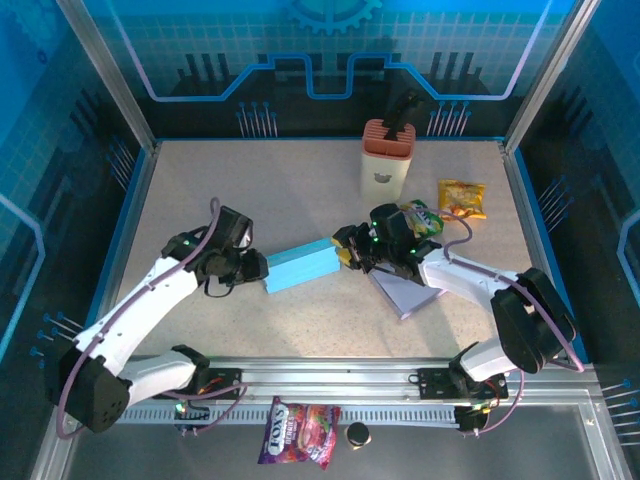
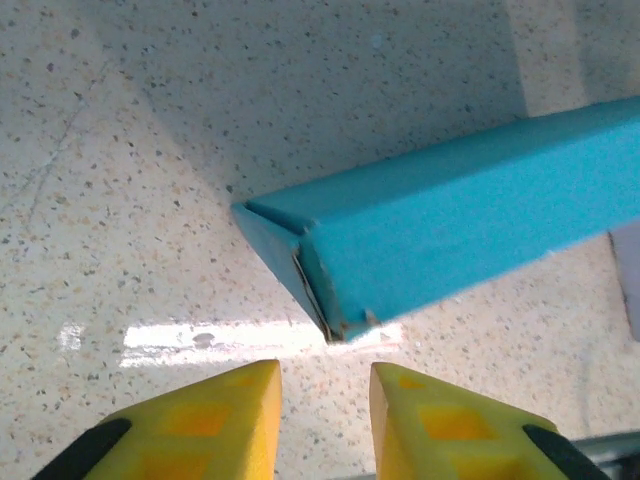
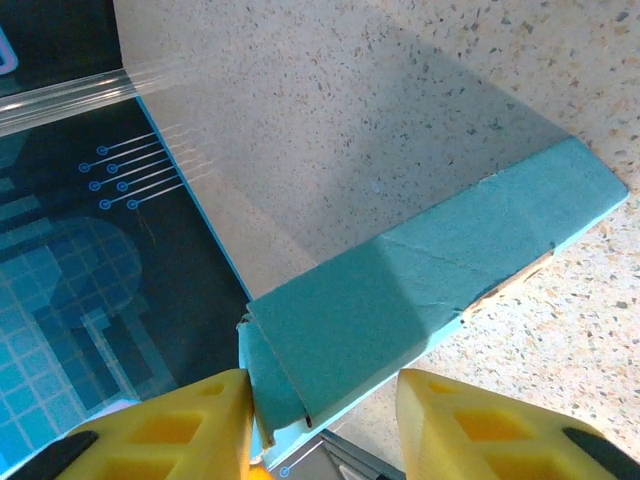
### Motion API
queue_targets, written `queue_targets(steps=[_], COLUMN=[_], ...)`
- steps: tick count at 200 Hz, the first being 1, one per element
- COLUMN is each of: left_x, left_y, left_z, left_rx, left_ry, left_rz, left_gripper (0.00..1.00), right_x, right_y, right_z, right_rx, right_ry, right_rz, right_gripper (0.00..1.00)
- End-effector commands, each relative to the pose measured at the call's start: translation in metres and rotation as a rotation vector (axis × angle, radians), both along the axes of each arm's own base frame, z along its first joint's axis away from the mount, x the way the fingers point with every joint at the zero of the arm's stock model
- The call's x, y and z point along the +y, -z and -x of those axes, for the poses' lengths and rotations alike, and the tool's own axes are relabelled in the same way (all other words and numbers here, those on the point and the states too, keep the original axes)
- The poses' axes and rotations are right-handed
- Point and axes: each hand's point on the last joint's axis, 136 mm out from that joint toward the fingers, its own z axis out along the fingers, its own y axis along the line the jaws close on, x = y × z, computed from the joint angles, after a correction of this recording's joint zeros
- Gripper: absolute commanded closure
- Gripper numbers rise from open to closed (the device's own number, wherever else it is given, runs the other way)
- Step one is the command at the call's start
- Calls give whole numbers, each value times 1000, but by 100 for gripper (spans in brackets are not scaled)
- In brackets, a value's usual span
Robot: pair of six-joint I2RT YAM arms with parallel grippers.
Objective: Fold the paper box
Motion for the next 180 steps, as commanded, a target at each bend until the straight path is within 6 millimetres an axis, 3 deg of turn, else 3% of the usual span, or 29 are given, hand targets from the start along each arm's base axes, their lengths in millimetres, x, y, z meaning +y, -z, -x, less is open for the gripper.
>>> queue_targets(steps=[1, 19, 54, 97, 180], left_x=[-3, 1, 4, 3, 12], left_y=[-24, -22, -10, -3, 12], left_z=[1, -2, -12, -24, -21], left_rx=[1, 28, 69, 78, 97], left_ry=[-90, -179, -292, -351, -379], left_rz=[134, 222, 351, 429, 417], left_gripper=[62, 54, 53, 57, 65], right_x=[-20, -20, -20, -20, -20], right_y=[43, 44, 45, 46, 48], right_z=[19, 20, 20, 21, 22], right_rx=[122, 127, 130, 136, 143], right_ry=[16, 15, 11, 11, 9], right_rz=[105, 109, 110, 110, 110], right_gripper=[59, 59, 61, 61, 62])
